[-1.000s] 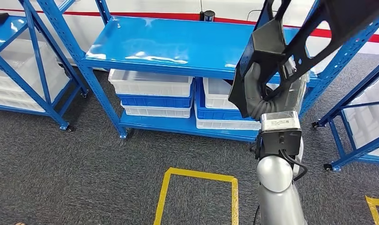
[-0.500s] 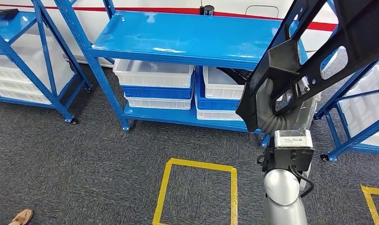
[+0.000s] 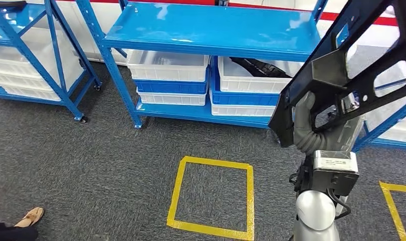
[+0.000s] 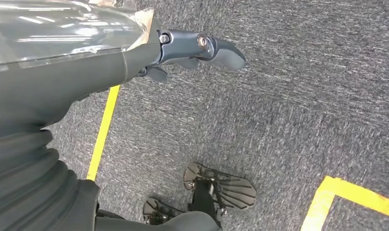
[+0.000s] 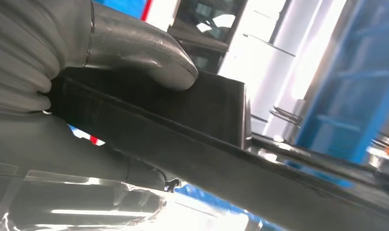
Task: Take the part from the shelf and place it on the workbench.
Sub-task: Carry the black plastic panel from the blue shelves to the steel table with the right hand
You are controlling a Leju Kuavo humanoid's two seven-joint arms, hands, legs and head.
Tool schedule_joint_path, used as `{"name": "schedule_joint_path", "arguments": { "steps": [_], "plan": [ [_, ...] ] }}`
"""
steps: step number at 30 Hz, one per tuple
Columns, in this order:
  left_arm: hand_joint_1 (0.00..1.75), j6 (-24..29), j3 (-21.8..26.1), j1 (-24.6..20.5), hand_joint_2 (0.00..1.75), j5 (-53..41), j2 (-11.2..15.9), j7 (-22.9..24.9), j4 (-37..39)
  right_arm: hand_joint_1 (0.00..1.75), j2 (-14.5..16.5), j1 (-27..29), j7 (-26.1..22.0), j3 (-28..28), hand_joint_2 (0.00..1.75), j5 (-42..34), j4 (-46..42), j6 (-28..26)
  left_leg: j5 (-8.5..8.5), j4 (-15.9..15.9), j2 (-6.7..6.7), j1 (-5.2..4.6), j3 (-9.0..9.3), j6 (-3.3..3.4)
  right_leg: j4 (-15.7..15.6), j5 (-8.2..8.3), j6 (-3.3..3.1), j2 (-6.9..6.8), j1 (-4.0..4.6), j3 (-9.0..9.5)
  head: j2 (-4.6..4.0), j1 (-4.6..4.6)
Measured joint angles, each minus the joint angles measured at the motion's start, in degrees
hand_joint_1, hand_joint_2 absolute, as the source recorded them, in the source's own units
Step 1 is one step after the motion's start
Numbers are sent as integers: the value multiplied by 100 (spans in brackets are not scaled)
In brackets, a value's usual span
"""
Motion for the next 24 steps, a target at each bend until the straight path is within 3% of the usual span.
{"name": "schedule_joint_path", "arguments": {
  "steps": [1, 2, 4, 6, 7, 8, 9, 10, 12, 14, 15, 17, 18, 19, 21, 22, 23, 24],
  "plan": [
    [0, 0, 0, 7, 175, -3, 8, -2, 1, 175, -6, 12, -1, -9, 175, 0, -9, -4, 31, -14, -6, 17, -16, -40, 19, 52, -45, -3, -12, -66, 0, 1],
    [0, -2, -1, 17, 175, -4, 15, -6, 1, 175, -10, 20, -1, -17, 175, -1, -14, -5, -45, 27, -17, 31, -56, -77, 20, 112, -104, -8, -23, -124, 0, 1],
    [0, -8, -1, 46, 175, -6, 28, -27, 2, 175, -14, 36, -10, -32, 175, -8, -24, -10, -522, 384, -38, 56, -191, -141, 17, 265, -208, -21, -49, -262, 0, -20],
    [0, -18, -2, 60, 175, -10, 37, -52, 2, 175, -15, 57, -25, -44, 175, -25, -39, -21, -1108, 1135, -45, 70, -351, -192, 33, 424, -240, -27, -35, -426, 0, -46],
    [0, -21, -2, 61, 175, -11, 44, -63, 2, 175, -18, 70, -32, -50, 175, -37, -44, -26, -1224, 1481, -45, 73, -387, -208, 51, 500, -238, -27, -29, -517, 0, -47],
    [0, -22, -2, 61, 175, -12, 49, -73, 2, 175, -20, 83, -38, -56, 175, -54, -45, -28, -1203, 1693, -45, 74, -357, -214, 79, 567, -230, -27, -24, -624, 0, -49],
    [0, -19, -2, 60, 175, -12, 54, -85, 2, 175, -23, 95, -49, -63, 175, -79, -45, -29, -1076, 1703, -45, 74, -235, -208, 113, 624, -221, -26, -21, -730, 0, -49],
    [0, -12, -2, 58, 175, -12, 59, -96, 1, 175, -25, 103, -67, -70, 175, -111, -47, -29, -929, 1510, -47, 74, -9, -190, 152, 673, -208, -23, -19, -834, 0, -50],
    [0, 17, -2, 40, 175, -13, 77, -113, -5, 175, -27, 107, -110, -96, 175, -180, -57, -27, -922, 682, -62, 62, 634, -120, 218, 765, -165, -21, -10, -986, 0, -48],
    [0, 44, -2, 22, 175, -15, 93, -119, -15, 175, -27, 93, -142, -122, 175, -235, -67, -17, -1078, 74, -78, 26, 1033, -44, 224, 862, -93, -34, -6, -1039, 0, -38],
    [0, 51, -1, 20, 175, -16, 98, -119, -17, 175, -27, 81, -152, -130, 175, -263, -68, -7, -1083, -22, -80, 3, 1072, -7, 209, 915, -54, -41, -8, -1045, 0, -31],
    [0, 57, 0, 21, 175, -20, 103, -118, -17, 175, -31, 61, -169, -151, 175, -304, -63, 10, -946, -64, -62, 0, 978, 85, 225, 935, 2, -40, -15, -1093, 0, -30],
    [0, 56, 1, 18, 175, -23, 108, -117, -17, 175, -34, 47, -174, -171, 175, -318, -58, 16, -858, -90, -48, 10, 904, 135, 332, 814, -3, -32, -13, -1163, 0, -22],
    [0, 55, 2, 15, 175, -27, 111, -119, -18, 175, -39, 32, -177, -195, 175, -328, -51, 18, -763, -115, -32, 24, 812, 171, 550, 589, -29, -24, -13, -1261, 0, -13],
    [0, 48, 3, 10, 175, -31, 117, -127, -20, 175, -53, -5, -176, -242, 175, -346, -29, 27, -598, -115, -16, 26, 620, 204, 1270, 36, -73, -16, -27, -1470, 0, 8],
    [0, 43, 3, 11, 175, -32, 119, -135, -20, 175, -62, -24, -174, -264, 175, -356, -11, 34, -513, -111, -10, 26, 524, 200, 1635, -124, -51, -16, -36, -1526, 0, 12],
    [0, 36, 3, 13, 175, -34, 119, -148, -20, 175, -71, -48, -170, -287, 175, -367, 14, 44, -430, -104, -5, 26, 425, 192, 1891, -153, 6, -16, -46, -1520, 0, 15],
    [0, 29, 3, 15, 175, -36, 118, -163, -20, 175, -79, -75, -167, -308, 175, -381, 43, 55, -346, -97, 0, 29, 324, 177, 1956, -65, 82, -16, -58, -1419, 0, 18]
  ]
}}
